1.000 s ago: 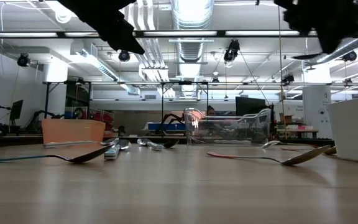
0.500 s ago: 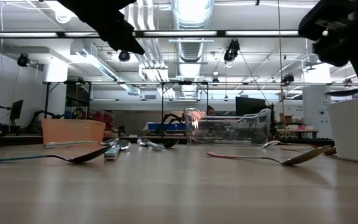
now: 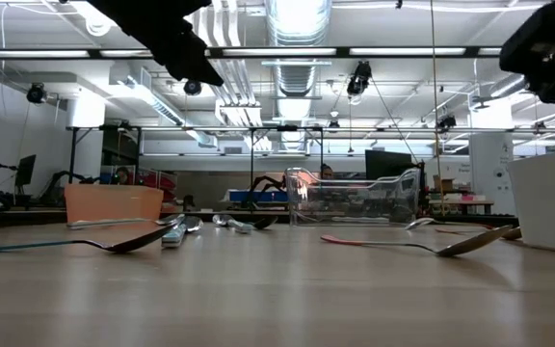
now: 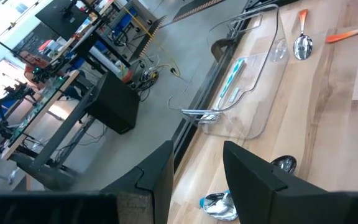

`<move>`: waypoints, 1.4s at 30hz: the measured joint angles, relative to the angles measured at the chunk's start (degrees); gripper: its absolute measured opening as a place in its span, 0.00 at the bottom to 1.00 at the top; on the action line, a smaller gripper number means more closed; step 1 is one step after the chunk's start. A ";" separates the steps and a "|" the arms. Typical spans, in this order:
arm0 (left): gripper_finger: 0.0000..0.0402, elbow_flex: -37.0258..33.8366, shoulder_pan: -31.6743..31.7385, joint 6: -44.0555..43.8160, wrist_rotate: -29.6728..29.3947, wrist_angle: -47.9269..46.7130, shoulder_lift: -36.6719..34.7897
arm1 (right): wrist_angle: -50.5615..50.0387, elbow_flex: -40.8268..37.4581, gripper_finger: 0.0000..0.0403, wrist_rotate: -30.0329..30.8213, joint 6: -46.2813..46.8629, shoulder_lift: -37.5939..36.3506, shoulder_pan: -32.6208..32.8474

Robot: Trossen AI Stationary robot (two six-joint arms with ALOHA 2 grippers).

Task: Sort silverware by color (type)
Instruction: Put the blue spoon into the white bin

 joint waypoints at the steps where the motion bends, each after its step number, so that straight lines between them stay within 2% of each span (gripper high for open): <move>1: 0.30 0.00 0.00 0.00 0.00 0.00 0.00 | 0.12 -0.39 0.03 0.48 0.16 0.00 0.00; 4: 0.30 0.00 0.00 0.00 0.00 0.02 0.00 | 0.94 -1.61 0.03 2.76 0.99 0.01 -0.03; 16: 0.30 -0.02 0.00 0.00 0.02 0.02 0.00 | 4.63 -6.05 0.03 4.93 1.94 0.25 -0.04; 33: 0.30 -0.32 0.00 0.00 0.04 0.04 0.02 | 11.80 -7.04 0.03 5.78 -0.87 11.46 -0.04; 42: 0.30 -0.33 -0.01 0.00 0.04 0.04 0.02 | 12.31 -7.04 0.03 5.31 -0.92 13.00 -0.04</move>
